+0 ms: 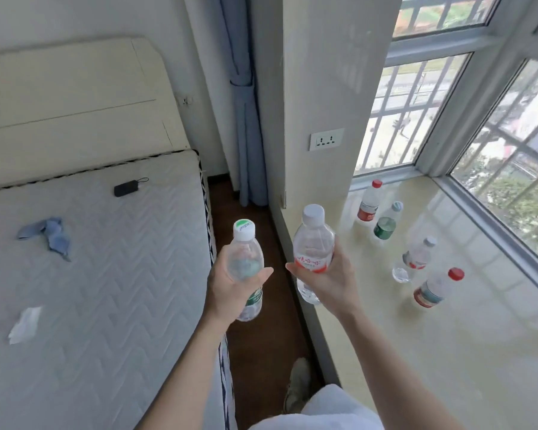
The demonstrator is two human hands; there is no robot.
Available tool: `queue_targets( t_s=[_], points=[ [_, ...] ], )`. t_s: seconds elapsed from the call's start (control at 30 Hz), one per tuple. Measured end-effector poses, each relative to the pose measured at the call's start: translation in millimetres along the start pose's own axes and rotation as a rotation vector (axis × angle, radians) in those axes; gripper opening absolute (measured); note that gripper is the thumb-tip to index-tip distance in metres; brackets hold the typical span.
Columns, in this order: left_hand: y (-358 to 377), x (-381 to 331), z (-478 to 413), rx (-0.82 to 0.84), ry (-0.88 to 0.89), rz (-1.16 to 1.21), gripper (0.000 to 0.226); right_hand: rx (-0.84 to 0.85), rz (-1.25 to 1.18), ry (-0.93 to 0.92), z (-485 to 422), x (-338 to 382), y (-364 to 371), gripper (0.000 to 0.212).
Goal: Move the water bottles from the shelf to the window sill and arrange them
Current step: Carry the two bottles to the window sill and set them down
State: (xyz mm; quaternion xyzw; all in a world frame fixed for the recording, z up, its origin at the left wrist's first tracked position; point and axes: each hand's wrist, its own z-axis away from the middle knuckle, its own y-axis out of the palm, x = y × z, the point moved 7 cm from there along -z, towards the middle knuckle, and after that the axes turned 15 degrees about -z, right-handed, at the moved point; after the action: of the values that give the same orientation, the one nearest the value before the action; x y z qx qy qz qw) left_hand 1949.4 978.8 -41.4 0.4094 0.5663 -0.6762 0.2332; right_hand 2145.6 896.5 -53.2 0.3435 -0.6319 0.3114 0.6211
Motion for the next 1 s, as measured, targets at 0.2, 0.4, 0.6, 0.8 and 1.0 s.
queue_targets(
  t_s=[0.2, 0.4, 0.6, 0.8, 1.0],
  points=[
    [40, -39, -117, 0.081, 0.007, -0.016, 0.048, -0.015, 0.006, 0.014, -118, 6, -15, 0.060],
    [90, -68, -182, 0.198, 0.024, -0.018, 0.045, -0.071, 0.009, 0.034, -183, 2, -42, 0.057],
    [155, -87, -243, 0.354, 0.062, -0.057, 0.054, -0.135, 0.002, 0.121, -216, -18, -82, 0.060],
    [231, -110, -298, 0.527, 0.160, -0.143, 0.047, -0.360, 0.032, 0.241, -222, -51, -128, 0.057],
    [302, -115, -352, 0.796, 0.278, -0.204, 0.046, -0.727, -0.014, 0.334, -218, -91, -147, 0.056]
  ],
)
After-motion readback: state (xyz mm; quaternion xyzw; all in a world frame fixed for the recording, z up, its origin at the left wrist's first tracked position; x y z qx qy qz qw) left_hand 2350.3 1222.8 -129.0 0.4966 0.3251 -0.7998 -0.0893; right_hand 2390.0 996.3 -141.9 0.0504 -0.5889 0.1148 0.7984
